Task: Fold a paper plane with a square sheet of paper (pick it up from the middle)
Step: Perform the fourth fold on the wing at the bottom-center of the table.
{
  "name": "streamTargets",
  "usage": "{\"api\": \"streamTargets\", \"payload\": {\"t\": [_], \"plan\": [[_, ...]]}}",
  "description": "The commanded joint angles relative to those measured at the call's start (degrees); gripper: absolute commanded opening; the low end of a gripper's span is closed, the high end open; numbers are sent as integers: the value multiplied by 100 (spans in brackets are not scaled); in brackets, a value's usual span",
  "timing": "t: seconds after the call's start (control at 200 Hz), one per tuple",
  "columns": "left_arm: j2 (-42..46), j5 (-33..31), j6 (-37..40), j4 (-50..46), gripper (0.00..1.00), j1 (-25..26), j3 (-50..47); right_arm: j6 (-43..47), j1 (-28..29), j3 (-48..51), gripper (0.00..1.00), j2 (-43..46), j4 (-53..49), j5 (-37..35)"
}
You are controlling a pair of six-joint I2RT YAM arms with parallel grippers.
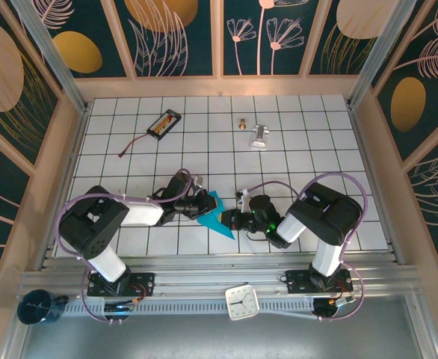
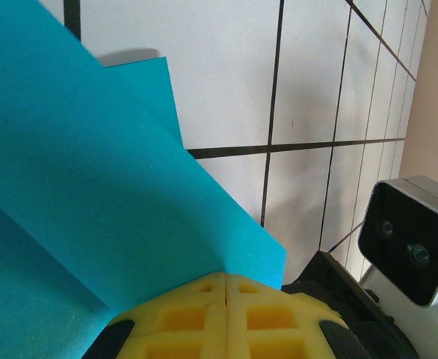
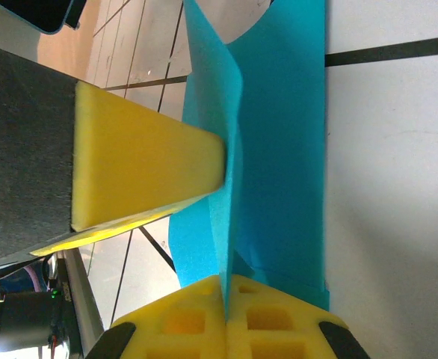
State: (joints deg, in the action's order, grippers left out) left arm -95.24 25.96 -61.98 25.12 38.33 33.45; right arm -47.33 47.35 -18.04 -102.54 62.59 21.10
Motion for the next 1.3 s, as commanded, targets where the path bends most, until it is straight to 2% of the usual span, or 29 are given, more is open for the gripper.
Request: {"api": "streamTargets", "payload": {"t": [0.0,0.956,1.226,1.296], "plan": [[-89,34,-21,151,0,8,111,-56,2,2,0,-204,-607,-141],[-224,-183,132,231,0,-279,-321,-118,55,-24,0,-212,-779,-185],[-20,37,-51,687,0,-301,-398,-145,113,-67,0,-223,-826,-203],[142,84,-83,765,4,-308,-433,-146,116,-68,0,-212,-853,-203]]}}
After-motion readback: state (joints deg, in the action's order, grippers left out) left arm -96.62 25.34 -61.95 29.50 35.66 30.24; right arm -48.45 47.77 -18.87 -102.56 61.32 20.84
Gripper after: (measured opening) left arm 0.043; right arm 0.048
